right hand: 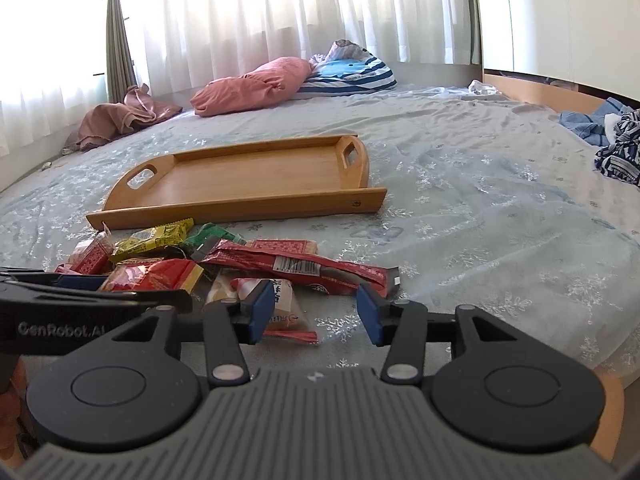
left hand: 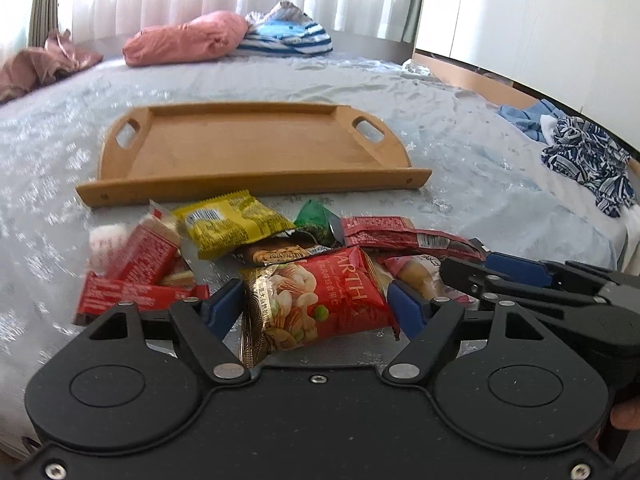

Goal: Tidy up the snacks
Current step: 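Lower the left tool onto the red-and-gold nut bag while the right tool reaches the pink candy packet, then close the left tool on the nut bag while the right tool grasps the candy packet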

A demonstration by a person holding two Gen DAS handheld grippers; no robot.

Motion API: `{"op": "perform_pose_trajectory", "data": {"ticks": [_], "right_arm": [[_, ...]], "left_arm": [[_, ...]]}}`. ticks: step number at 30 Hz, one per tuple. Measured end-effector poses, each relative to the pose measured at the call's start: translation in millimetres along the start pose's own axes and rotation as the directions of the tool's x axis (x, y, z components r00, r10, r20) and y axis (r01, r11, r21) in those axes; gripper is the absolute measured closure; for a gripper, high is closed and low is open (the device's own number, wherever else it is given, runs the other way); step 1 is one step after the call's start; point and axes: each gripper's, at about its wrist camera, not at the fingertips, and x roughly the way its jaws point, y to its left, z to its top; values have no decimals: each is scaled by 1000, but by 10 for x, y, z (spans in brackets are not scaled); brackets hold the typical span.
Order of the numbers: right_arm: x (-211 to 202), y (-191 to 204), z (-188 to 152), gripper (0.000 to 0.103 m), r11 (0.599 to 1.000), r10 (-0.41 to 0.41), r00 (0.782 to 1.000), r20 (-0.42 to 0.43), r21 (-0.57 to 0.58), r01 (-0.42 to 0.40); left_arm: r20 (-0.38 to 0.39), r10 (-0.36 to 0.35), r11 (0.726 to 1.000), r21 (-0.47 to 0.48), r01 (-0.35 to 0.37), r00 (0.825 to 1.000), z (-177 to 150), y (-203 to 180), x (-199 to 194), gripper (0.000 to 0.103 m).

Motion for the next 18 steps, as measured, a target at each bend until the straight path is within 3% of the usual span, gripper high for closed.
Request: {"op": "perform_pose_trajectory", "data": {"ticks": [11, 18], "right_arm": [[88, 50, 29, 39, 999, 42, 999, -7, 18, -42], [119, 96, 66, 32, 993, 103, 995, -9, 58, -102]], "left_arm": [[104, 94, 992, 73, -101, 990, -19, -10, -325, 26], [105, 103, 993, 47, -109, 989, 0, 79, -381, 26]]}}
